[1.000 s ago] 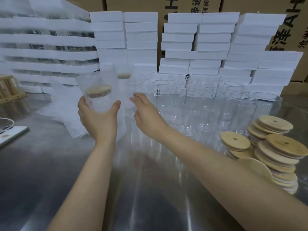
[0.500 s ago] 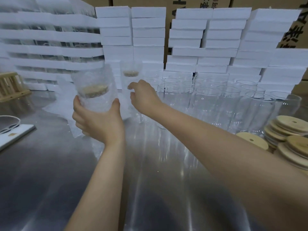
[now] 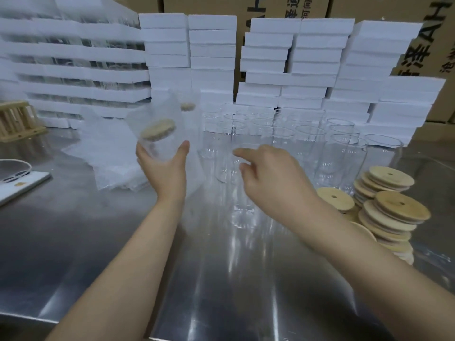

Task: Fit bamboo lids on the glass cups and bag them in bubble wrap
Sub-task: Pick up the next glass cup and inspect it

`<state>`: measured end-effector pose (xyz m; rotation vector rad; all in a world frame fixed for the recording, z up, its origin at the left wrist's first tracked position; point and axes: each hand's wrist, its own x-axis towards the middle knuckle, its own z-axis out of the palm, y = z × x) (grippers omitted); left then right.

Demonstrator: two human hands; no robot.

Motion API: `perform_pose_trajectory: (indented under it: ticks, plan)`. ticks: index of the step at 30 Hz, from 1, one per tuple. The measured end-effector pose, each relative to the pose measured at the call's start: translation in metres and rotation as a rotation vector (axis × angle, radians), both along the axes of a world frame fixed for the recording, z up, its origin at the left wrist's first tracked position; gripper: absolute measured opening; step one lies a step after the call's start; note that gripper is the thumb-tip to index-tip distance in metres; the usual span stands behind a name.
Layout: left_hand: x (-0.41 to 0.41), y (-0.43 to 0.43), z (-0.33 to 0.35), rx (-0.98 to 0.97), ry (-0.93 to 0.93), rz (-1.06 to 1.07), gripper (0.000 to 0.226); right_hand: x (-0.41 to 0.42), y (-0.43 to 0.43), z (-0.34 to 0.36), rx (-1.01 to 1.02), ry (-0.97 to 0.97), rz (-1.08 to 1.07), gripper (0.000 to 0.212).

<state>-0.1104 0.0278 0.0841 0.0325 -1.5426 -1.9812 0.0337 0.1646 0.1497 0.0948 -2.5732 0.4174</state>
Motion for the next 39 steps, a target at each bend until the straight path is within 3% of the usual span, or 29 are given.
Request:
perform_pose_trajectory:
  ticks: [5,9,15,27,35,39]
  plan:
    - [-0.014,0.016,-0.004,-0.117,0.039,-0.083,0.07,0.005,0.028,-0.016,-0.009,0.064,-0.077,0.046]
    - [-0.042,0.026,0.0,-0.147,0.004,-0.046,0.08,0.004,0.031,-0.042,0.117,0.119,-0.096,0.064]
    - [-0.086,0.043,0.001,-0.295,0.012,-0.019,0.091,0.001,0.031,-0.063,-0.048,0.194,-0.025,0.086]
    - [-0.127,0.05,0.0,-0.302,0.016,0.057,0.089,-0.008,0.038,-0.09,-0.277,0.078,-0.006,0.103]
    - [-0.145,0.041,-0.003,-0.328,0.035,0.045,0.087,-0.017,0.042,-0.104,-0.432,-0.02,-0.047,0.099]
    - [-0.135,0.048,0.002,-0.357,-0.072,0.094,0.09,-0.022,0.043,-0.106,-0.468,-0.038,-0.026,0.1]
